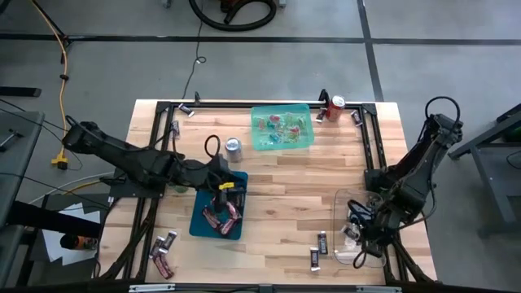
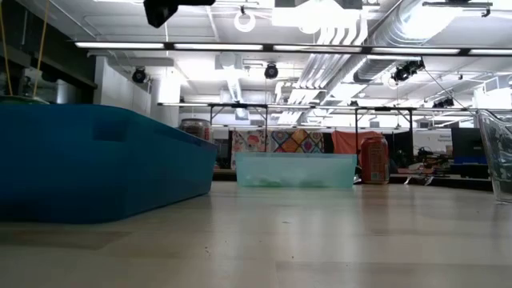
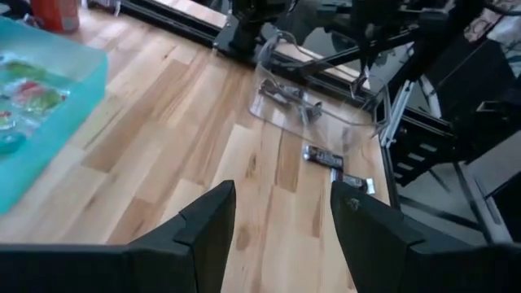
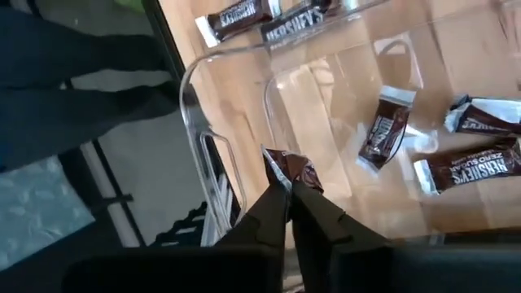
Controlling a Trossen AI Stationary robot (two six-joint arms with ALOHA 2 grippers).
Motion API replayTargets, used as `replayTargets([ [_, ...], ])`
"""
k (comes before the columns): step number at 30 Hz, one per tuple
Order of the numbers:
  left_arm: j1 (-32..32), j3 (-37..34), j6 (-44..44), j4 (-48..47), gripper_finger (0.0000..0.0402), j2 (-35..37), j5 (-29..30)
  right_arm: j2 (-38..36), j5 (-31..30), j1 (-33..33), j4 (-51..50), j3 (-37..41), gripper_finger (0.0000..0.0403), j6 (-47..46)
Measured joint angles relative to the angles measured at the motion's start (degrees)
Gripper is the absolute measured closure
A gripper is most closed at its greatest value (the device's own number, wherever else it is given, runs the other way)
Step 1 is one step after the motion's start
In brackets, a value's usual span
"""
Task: Organize candy in baskets
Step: Put the dark brown chocolate bar into the transparent bin
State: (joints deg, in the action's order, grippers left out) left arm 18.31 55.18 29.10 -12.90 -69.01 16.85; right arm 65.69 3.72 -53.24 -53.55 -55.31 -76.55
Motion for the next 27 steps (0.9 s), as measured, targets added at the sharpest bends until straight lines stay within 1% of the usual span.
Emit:
replayTargets([
  [2,0.0,0.0,-0.9,-0.1,0.0211,0.4,0.0,0.0,2.5,1.0,-0.2,0.0,0.0361,0.0],
  [4,0.0,0.0,-0.9,-0.2,0.0211,0.9,0.0,0.0,4.8,1.8,-0.3,0.0,0.0324,0.0],
  [10,0.0,0.0,-0.7,-2.2,0.0212,3.6,0.0,-0.1,6.5,2.4,0.5,0.0,0.0203,1.0],
  [12,0.0,0.0,-0.3,-2.6,0.0212,4.7,0.0,-0.4,6.6,3.6,3.6,0.0,0.0173,1.4],
  [13,0.0,0.0,-0.2,-3.0,0.0212,5.4,0.0,-0.5,6.5,4.4,6.9,0.0,0.0162,1.4],
  [15,0.0,0.0,0.3,-2.5,0.0212,6.5,0.0,-0.5,4.6,6.7,16.2,0.0,0.0149,2.9],
  [18,0.0,0.0,0.8,-2.6,0.0212,7.8,0.4,0.8,-0.5,10.2,30.2,-0.2,0.0144,7.1],
  [20,0.1,0.0,0.9,-2.6,0.0212,8.2,0.4,3.2,-0.3,12.7,34.7,-0.5,0.0144,9.7],
  [21,0.2,0.0,0.9,-2.6,0.0212,8.3,0.4,5.1,1.0,13.8,34.2,-1.2,0.0144,10.8],
  [23,0.2,0.0,0.9,-2.6,0.0212,8.3,0.4,9.9,5.8,15.4,31.7,-4.0,0.0144,14.1],
  [25,0.3,0.0,0.8,-2.8,0.0212,8.3,0.4,15.0,11.1,15.8,28.0,-8.3,0.0144,19.8],
  [27,0.3,0.0,0.8,-2.8,0.0212,8.3,0.4,20.1,13.9,15.4,23.3,-13.3,0.0144,26.1],
])
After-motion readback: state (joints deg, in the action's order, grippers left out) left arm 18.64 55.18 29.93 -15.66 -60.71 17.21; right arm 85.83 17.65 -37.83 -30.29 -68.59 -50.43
